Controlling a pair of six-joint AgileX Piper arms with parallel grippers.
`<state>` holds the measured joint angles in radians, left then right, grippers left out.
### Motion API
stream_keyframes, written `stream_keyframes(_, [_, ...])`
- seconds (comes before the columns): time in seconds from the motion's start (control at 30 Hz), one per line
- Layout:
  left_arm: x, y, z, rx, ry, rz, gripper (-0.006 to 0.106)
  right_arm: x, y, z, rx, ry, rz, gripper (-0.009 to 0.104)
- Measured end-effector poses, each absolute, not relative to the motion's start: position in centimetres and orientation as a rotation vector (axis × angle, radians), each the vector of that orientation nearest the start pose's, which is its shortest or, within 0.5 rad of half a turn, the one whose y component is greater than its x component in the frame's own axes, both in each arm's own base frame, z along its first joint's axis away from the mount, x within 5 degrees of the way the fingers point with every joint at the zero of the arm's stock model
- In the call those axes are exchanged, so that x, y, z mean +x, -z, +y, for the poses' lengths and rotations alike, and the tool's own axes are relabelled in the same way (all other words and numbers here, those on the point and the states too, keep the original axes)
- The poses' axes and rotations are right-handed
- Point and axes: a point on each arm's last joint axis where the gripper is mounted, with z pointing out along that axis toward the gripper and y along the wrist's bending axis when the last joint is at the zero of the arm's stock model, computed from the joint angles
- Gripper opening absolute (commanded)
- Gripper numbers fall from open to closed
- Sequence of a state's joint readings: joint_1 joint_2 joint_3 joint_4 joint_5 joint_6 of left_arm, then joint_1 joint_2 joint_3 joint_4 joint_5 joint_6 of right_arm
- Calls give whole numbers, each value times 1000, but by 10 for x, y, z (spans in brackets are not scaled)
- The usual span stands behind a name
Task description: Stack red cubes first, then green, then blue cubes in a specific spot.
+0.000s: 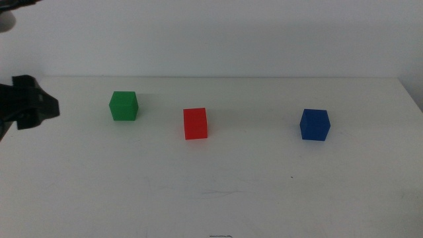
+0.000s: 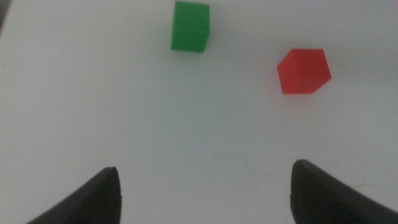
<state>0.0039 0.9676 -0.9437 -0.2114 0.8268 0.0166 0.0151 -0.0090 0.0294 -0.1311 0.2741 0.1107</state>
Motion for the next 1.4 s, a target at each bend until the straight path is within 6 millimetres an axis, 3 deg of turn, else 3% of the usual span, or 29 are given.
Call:
stream_keyframes(0.4, [198, -345, -16, -69, 273, 2366, 92, 55, -179, -2, -2, 32, 1775, 94])
stream_keyframes(0.6, [213, -352, -19, -47, 287, 2423, 92, 55, -179, -2, -2, 32, 1775, 94])
stream_keyframes(0.83, [254, -356, -60, 1, 261, 2494, 92, 55, -179, -2, -2, 32, 1775, 94])
stream_keyframes(1.13, [315, -341, -128, 60, 175, 2576, 92, 55, -179, -2, -2, 32, 1775, 94])
stream_keyframes(1.4, [367, -301, -179, 97, 146, 2687, 92, 55, -179, -2, -2, 32, 1775, 94])
